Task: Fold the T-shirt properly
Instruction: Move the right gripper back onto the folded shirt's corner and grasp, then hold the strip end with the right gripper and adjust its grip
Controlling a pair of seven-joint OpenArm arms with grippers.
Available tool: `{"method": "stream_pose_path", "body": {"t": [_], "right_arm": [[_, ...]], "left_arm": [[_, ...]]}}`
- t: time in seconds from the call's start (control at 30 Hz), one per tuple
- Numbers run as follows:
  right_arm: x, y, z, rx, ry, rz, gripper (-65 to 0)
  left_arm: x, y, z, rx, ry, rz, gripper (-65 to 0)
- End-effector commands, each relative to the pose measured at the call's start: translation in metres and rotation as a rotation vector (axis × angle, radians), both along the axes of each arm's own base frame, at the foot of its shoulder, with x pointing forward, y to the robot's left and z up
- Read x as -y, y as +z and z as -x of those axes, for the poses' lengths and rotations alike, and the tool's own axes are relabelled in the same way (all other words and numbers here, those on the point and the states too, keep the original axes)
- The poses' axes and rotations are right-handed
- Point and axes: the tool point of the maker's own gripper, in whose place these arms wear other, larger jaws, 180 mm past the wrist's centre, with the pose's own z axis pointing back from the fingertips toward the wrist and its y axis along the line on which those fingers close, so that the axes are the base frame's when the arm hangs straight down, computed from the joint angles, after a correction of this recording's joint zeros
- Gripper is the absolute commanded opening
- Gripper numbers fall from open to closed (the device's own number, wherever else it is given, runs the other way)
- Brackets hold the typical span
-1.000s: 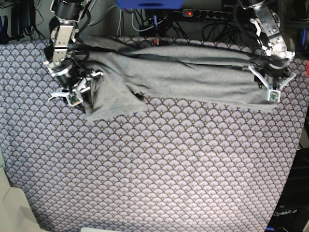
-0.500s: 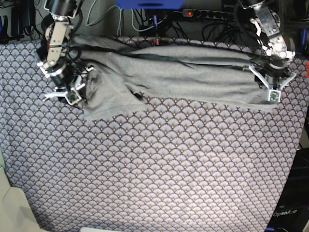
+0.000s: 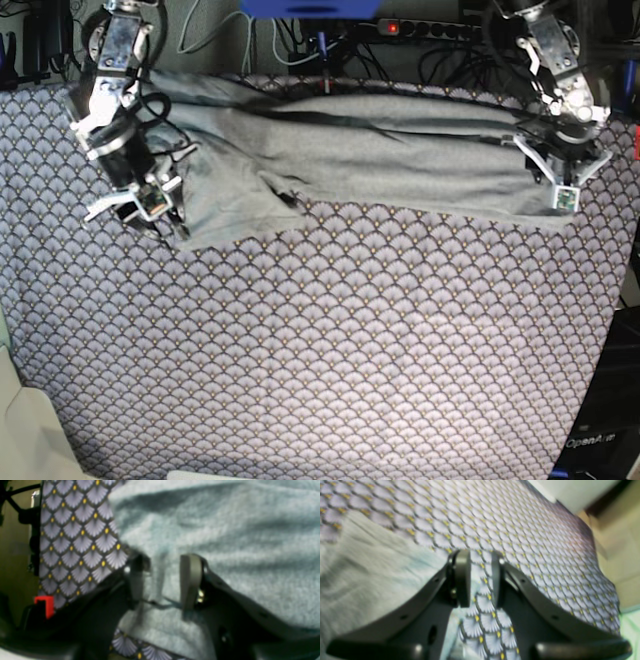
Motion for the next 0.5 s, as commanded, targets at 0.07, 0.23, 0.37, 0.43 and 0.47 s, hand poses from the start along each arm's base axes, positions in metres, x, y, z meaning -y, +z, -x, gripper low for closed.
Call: {"method": "stream_pose_path", "body": {"t": [0.07, 0.23, 0.37, 0.43, 0.47], "right_arm": [[-0.01, -0.003, -0.01, -0.039, 0.032, 0.046, -48.2], [-0.009, -0.032, -0.027, -0.204, 0.043, 0.197, -48.2], [-0.002, -0.029, -0.037, -0.231, 0.029, 0.22, -48.2], [0.004, -0.032, -0.042, -0.256, 0.016, 0.252, -48.1], [0.007, -0.035, -0.042, -0.274, 0.017, 0.272, -47.7]], "left_arm": [[-0.004, 0.011, -0.007, 0.042, 0.001, -0.013, -39.8], [-0.004, 0.011, -0.007, 0.044, 0.002, -0.013, -39.8], [-0.004, 0.011, -0.007, 0.044, 0.002, -0.013, -39.8], [-0.004, 0.011, -0.007, 0.044, 0.002, -0.013, -39.8], [-0.004, 0.011, -0.007, 0.044, 0.002, -0.013, -39.8]]}}
